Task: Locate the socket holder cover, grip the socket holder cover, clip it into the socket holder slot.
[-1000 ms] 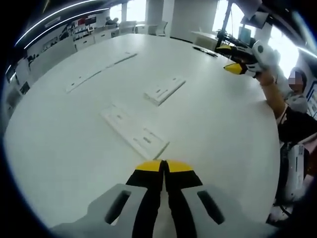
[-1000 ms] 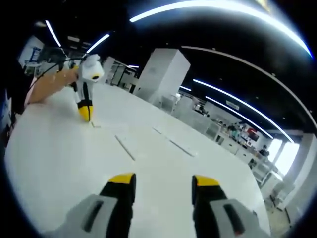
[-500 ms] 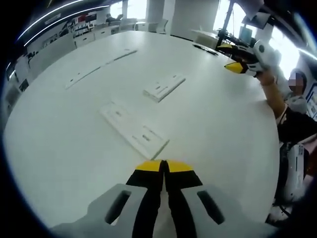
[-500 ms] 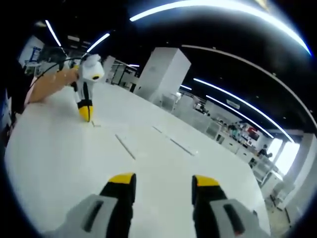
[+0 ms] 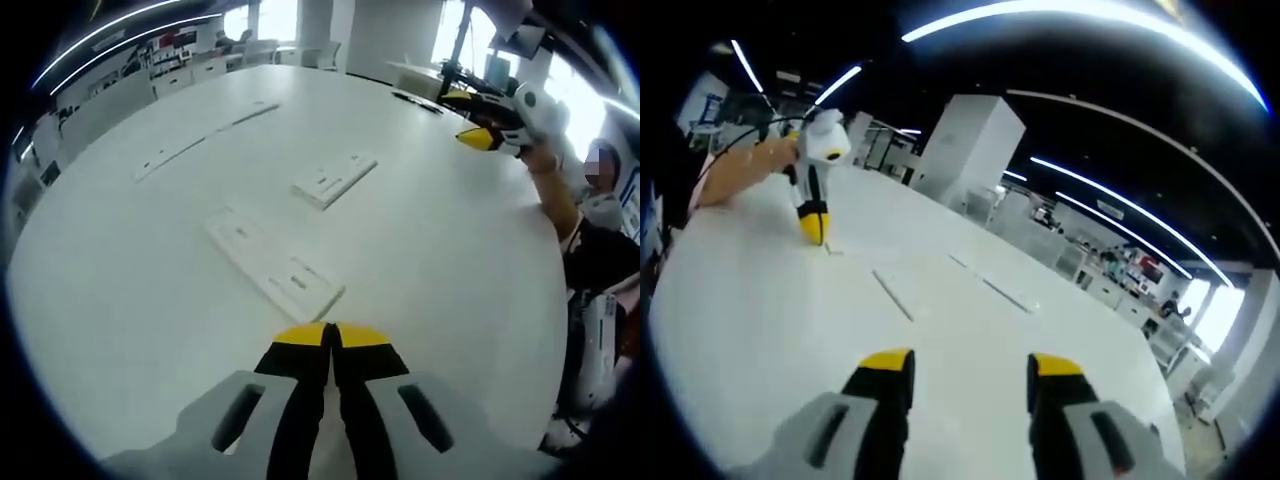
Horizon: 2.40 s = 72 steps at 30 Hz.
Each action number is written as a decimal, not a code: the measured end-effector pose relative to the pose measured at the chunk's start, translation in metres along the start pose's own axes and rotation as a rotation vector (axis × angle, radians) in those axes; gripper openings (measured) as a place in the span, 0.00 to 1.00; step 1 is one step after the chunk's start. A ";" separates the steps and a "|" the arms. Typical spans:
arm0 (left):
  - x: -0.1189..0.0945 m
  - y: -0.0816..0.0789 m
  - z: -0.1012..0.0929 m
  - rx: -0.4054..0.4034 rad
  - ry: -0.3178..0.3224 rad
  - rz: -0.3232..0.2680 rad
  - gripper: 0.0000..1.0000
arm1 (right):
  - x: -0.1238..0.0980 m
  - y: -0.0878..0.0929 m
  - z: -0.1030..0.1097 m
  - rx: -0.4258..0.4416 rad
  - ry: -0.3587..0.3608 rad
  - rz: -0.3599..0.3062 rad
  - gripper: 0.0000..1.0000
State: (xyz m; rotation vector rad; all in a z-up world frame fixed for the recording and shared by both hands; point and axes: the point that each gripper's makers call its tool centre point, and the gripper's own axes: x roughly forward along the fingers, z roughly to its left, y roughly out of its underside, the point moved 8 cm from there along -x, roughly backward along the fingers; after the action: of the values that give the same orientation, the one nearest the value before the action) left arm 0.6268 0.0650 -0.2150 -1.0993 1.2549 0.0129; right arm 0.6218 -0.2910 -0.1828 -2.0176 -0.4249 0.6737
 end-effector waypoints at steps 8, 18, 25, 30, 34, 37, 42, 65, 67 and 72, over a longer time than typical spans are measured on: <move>0.001 -0.002 0.000 0.005 -0.007 -0.009 0.03 | -0.001 -0.001 0.001 0.000 0.000 -0.004 0.46; 0.002 -0.003 0.002 0.007 -0.015 -0.019 0.03 | -0.001 -0.001 0.000 0.000 -0.002 -0.008 0.46; 0.002 -0.003 0.001 0.011 -0.022 -0.022 0.03 | -0.001 -0.001 0.000 0.005 -0.002 -0.013 0.46; 0.003 -0.004 0.002 0.011 -0.025 -0.023 0.03 | -0.003 -0.002 0.000 0.034 -0.006 -0.028 0.46; 0.002 -0.004 0.003 0.012 -0.025 -0.024 0.03 | -0.004 -0.004 -0.001 0.072 -0.008 -0.052 0.47; 0.003 -0.005 0.003 0.011 -0.023 -0.028 0.03 | -0.005 -0.005 0.000 0.079 -0.004 -0.060 0.47; 0.003 -0.006 0.004 0.009 -0.021 -0.030 0.03 | -0.004 -0.005 0.000 0.097 -0.013 -0.064 0.47; 0.004 -0.005 0.004 0.015 -0.030 -0.040 0.03 | -0.002 -0.002 -0.001 0.102 -0.007 -0.043 0.47; 0.004 -0.005 0.004 0.016 -0.032 -0.041 0.03 | -0.002 -0.002 -0.001 0.102 -0.007 -0.043 0.47; 0.004 -0.006 0.005 0.018 -0.038 -0.041 0.03 | -0.003 -0.002 -0.001 0.099 -0.007 -0.043 0.47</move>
State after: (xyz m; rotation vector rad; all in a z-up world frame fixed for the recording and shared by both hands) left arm 0.6357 0.0631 -0.2147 -1.1042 1.1958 -0.0091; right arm 0.6203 -0.2921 -0.1799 -1.9085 -0.4296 0.6635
